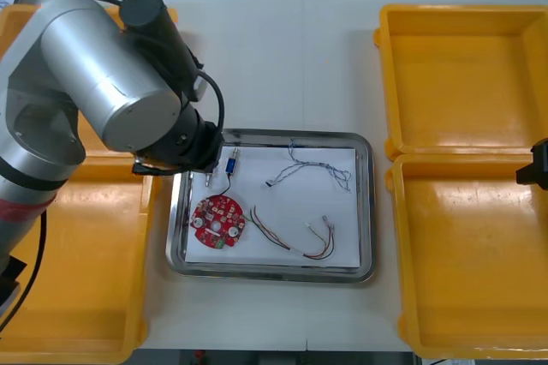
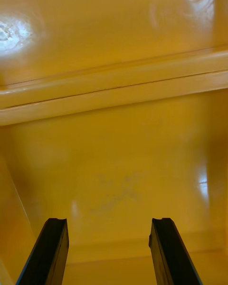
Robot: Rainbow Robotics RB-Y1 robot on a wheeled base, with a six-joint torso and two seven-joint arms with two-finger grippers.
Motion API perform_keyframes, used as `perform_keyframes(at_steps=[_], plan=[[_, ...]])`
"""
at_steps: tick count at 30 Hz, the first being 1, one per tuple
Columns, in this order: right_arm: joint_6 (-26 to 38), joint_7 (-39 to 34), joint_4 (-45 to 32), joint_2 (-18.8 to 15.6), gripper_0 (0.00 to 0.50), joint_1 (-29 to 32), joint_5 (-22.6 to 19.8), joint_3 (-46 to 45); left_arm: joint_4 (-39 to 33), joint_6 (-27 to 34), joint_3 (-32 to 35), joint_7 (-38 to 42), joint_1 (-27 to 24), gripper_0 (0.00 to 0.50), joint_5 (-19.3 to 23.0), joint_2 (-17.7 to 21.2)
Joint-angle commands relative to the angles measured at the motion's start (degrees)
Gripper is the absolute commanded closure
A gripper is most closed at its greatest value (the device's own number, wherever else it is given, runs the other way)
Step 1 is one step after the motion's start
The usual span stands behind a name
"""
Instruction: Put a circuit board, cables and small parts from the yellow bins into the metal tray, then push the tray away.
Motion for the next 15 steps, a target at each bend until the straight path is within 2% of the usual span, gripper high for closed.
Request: perform_keyframes(at_steps=[1, 10, 15], plan=[[0.19, -0.94, -2.63, -1.16, 0.000, -0.29, -1.01, 1.06, -3.40, 0.55, 2.51, 0.62, -2.26, 0.000, 2.16, 6.74], [0.19, 0.11, -5.71, -1.16, 0.000, -2.31, -0.05, 6.78, -4.28, 0.55, 7.17, 0.10, -2.17, 0.000, 9.28, 14.74], [0.19, 0.73, -7.20, -1.07, 0.000, -3.10, 1.36, 11.08, -4.28, 0.55, 9.36, 0.10, -1.38, 0.000, 10.77, 18.17]])
